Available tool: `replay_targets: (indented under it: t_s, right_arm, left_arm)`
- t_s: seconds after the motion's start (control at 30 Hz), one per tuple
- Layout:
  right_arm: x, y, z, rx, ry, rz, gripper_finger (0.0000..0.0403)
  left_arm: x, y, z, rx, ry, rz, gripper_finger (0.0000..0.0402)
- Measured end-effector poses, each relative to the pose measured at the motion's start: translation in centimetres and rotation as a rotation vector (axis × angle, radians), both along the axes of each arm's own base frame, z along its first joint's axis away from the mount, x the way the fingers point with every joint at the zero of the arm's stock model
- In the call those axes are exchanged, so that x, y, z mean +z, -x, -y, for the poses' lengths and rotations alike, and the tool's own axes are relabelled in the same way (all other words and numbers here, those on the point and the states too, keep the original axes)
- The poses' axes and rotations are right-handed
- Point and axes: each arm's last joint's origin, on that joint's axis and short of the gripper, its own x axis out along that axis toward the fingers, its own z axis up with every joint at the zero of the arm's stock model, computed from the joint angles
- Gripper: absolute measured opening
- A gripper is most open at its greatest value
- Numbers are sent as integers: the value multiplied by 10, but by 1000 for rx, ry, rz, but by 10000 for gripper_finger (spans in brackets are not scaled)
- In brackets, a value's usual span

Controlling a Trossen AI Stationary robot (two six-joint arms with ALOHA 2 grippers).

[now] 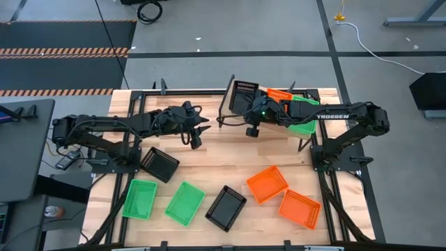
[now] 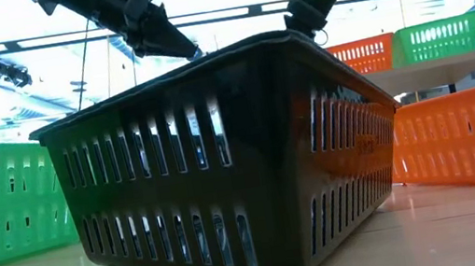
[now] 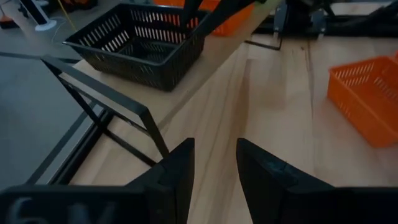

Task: Stack baskets on shelf by color
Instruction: Put the top black bin on the shelf

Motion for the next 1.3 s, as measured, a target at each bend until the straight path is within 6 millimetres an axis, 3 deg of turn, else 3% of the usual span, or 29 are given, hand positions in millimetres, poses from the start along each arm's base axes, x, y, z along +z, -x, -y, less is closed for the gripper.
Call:
replay_targets:
  t_s: [0.27, 0.63, 1.3]
  right_arm:
    - [-2, 1, 5, -46, -65, 26, 111]
    - [-9, -13, 8, 22, -212, 110, 109]
    - [-15, -17, 24, -6, -144, 99, 107]
  left_arm:
    - [0, 0, -1, -15, -37, -12, 126]
    - [1, 2, -11, -18, -36, -8, 126]
    - [2, 0, -8, -44, -1, 17, 125]
